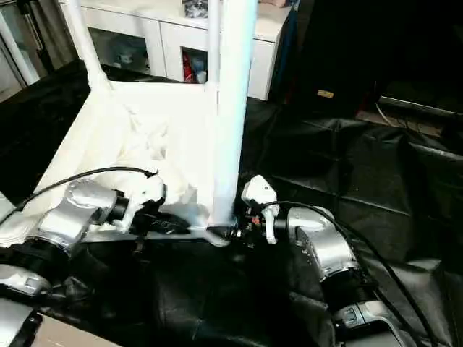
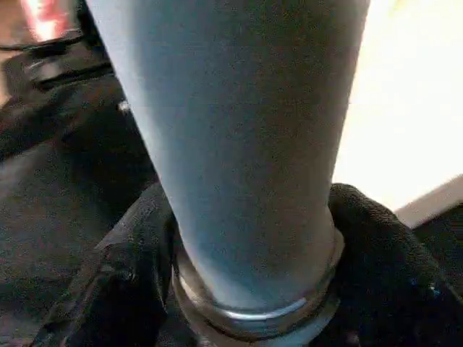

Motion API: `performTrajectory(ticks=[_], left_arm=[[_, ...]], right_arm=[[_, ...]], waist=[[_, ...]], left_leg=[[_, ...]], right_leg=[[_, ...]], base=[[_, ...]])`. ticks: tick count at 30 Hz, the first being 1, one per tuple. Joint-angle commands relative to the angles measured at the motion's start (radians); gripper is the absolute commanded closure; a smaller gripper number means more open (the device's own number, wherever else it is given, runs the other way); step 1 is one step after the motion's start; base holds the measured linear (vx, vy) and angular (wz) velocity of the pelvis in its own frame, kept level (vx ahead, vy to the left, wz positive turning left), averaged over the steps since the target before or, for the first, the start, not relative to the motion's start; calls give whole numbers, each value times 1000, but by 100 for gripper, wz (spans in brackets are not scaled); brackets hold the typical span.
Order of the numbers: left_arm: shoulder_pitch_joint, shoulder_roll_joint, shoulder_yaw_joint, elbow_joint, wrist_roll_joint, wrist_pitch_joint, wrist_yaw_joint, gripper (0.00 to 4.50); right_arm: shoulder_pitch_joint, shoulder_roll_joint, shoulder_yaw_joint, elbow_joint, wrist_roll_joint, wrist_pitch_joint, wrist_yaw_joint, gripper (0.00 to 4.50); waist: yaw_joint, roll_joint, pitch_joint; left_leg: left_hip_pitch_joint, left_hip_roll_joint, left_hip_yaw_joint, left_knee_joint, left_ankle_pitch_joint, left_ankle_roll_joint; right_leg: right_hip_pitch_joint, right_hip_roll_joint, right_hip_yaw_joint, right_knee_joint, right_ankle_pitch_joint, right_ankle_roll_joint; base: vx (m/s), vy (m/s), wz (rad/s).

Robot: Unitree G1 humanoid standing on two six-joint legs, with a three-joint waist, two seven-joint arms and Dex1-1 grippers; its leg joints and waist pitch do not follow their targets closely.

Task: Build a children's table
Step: Rotate leg to tighten

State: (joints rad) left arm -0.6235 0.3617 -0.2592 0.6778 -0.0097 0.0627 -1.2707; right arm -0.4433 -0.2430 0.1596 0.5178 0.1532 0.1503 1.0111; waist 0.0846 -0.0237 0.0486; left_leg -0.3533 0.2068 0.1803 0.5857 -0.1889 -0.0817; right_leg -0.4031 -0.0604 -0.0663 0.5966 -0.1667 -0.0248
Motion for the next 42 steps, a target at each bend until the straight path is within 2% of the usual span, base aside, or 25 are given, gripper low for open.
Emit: performTrajectory(ticks=[1, 3, 5, 6, 9, 12, 13, 15, 17, 20, 24, 25, 27, 30, 31, 32, 36, 37, 39, 40, 42], left_arm=[[-53, -60, 47, 13, -8, 17, 137, 450], [-56, -68, 48, 17, -4, 19, 156, 450], [-74, -120, 58, 29, 12, 41, 269, 450], [-78, -133, 60, 32, 18, 42, 301, 450], [-85, -181, 60, 26, 26, 54, 378, 450], [-79, -225, 51, 2, 17, 66, 387, 450], [-78, -232, 47, -1, 16, 65, 386, 450], [-75, -235, 40, -9, 15, 59, 371, 450], [-68, -222, 34, -18, 9, 50, 334, 450], [-53, -184, 23, -39, -3, 33, 255, 450], [-29, -134, 11, -69, -25, 11, 147, 450], [-24, -124, 9, -76, -29, 7, 125, 450], [-13, -102, 6, -90, -38, 0, 79, 450], [1, -64, 6, -106, -51, -8, 5, 450], [4, -59, 6, -109, -55, -6, -8, 450], [13, -41, 2, -123, -66, 0, -48, 450], [23, -26, 0, -130, -63, -5, -76, 450], [28, -21, -1, -135, -67, -1, -93, 450], [36, -9, -8, -147, -79, 12, -130, 450], [37, -8, -8, -148, -80, 13, -131, 450], [42, -3, -11, -157, -89, 19, -155, 450]], right_arm=[[-24, 69, -3, 78, -50, 5, -196, 174], [-29, 83, -11, 94, -53, 6, -232, 176], [-63, 160, -50, 174, -75, -5, -445, 176], [-69, 173, -51, 187, -81, -5, -477, 176], [-85, 217, -44, 209, -88, -2, -522, 176], [-100, 242, -25, 212, -105, -35, -519, 176], [-107, 249, -32, 221, -100, -50, -512, 142], [-116, 257, -53, 226, -73, -57, -490, 107], [-112, 248, -62, 207, -44, -49, -445, 105], [-100, 209, -32, 167, -36, -46, -354, 68], [-72, 148, 10, 104, -29, -57, -206, 68], [-67, 134, 14, 95, -28, -60, -177, 68], [-57, 105, 22, 76, -25, -60, -114, 68], [-48, 39, 26, 48, -13, -52, -6, 68], [-46, 30, 26, 45, -11, -51, 5, 68], [-37, 1, 36, 25, -3, -45, 51, 68], [-24, -29, 43, -7, 6, -27, 103, 68], [-16, -44, 49, -25, 11, -16, 131, 68], [-1, -69, 60, -60, 26, 5, 185, 68], [0, -70, 61, -61, 27, 6, 187, 93], [6, -77, 66, -77, 35, 16, 214, 101]], waist=[[-10, 0, -56], [-22, 0, -55], [-35, 1, -55], [-40, 1, -56], [-43, 1, -57], [-43, 2, -58], [-42, 1, -59], [-42, 2, -60], [-41, 3, -62], [-43, 4, -62], [-40, 2, -62], [-36, 6, -61], [-31, 5, -61], [-20, 10, -61], [-20, 8, -61], [-18, 7, -61], [-12, 7, -61], [-7, 3, -60], [-4, 4, -61], [1, 4, -61], [3, 4, -61]], left_leg=[[9, 26, -7, -72, -222, 3], [4, 25, -12, -76, -228, -12], [11, 25, -12, -73, -247, -17], [8, 23, -12, -74, -240, -15], [7, 23, -9, -72, -227, 3], [6, 24, -8, -71, -213, 12], [6, 24, -8, -70, -211, 15], [5, 24, -7, -70, -198, 25], [3, 25, -7, -69, -183, 36], [3, 25, -6, -69, -177, 45], [1, 27, -5, -68, -170, 62], [8, 27, -3, -68, -177, 59], [6, 29, -5, -69, -177, 56], [13, 34, -1, -68, -183, 55], [7, 34, -2, -69, -181, 53], [7, 34, -3, -69, -178, 50], [6, 34, -1, -68, -179, 52], [6, 33, -1, -68, -177, 50], [7, 34, -1, -68, -174, 51], [7, 34, -1, -67, -171, 52], [8, 35, -1, -68, -169, 51]], right_leg=[[46, -83, 48, -76, -323, -185], [49, -83, 46, -78, -376, -161], [40, -84, 49, -83, -395, -159], [43, -82, 47, -84, -395, -156], [43, -78, 49, -81, -346, -167], [45, -78, 50, -77, -307, -177], [45, -78, 50, -76, -296, -180], [47, -78, 50, -73, -261, -192], [50, -77, 50, -68, -226, -202], [52, -77, 50, -66, -199, -214], [55, -79, 51, -65, -184, -220], [49, -78, 51, -68, -200, -222], [54, -79, 50, -66, -209, -221], [47, -74, 50, -62, -178, -232], [51, -76, 49, -59, -172, -236], [54, -76, 48, -60, -175, -233], [51, -77, 49, -61, -192, -229], [53, -78, 49, -62, -204, -220], [51, -78, 49, -61, -211, -216], [51, -78, 49, -62, -214, -211], [49, -78, 49, -61, -206, -214]], base=[[0, 0, 0], [0, 0, 0], [0, 0, 0], [0, 0, 0], [0, 0, 0], [0, 0, 0], [0, 0, 0], [0, 0, 0], [0, 0, 0], [0, 0, 0], [0, 0, 0], [0, 0, 0], [0, 0, 0], [0, 0, 0], [0, 0, 0], [0, 0, 0], [0, 0, 0], [0, 0, 0], [0, 0, 0], [0, 0, 0], [0, 0, 0]])
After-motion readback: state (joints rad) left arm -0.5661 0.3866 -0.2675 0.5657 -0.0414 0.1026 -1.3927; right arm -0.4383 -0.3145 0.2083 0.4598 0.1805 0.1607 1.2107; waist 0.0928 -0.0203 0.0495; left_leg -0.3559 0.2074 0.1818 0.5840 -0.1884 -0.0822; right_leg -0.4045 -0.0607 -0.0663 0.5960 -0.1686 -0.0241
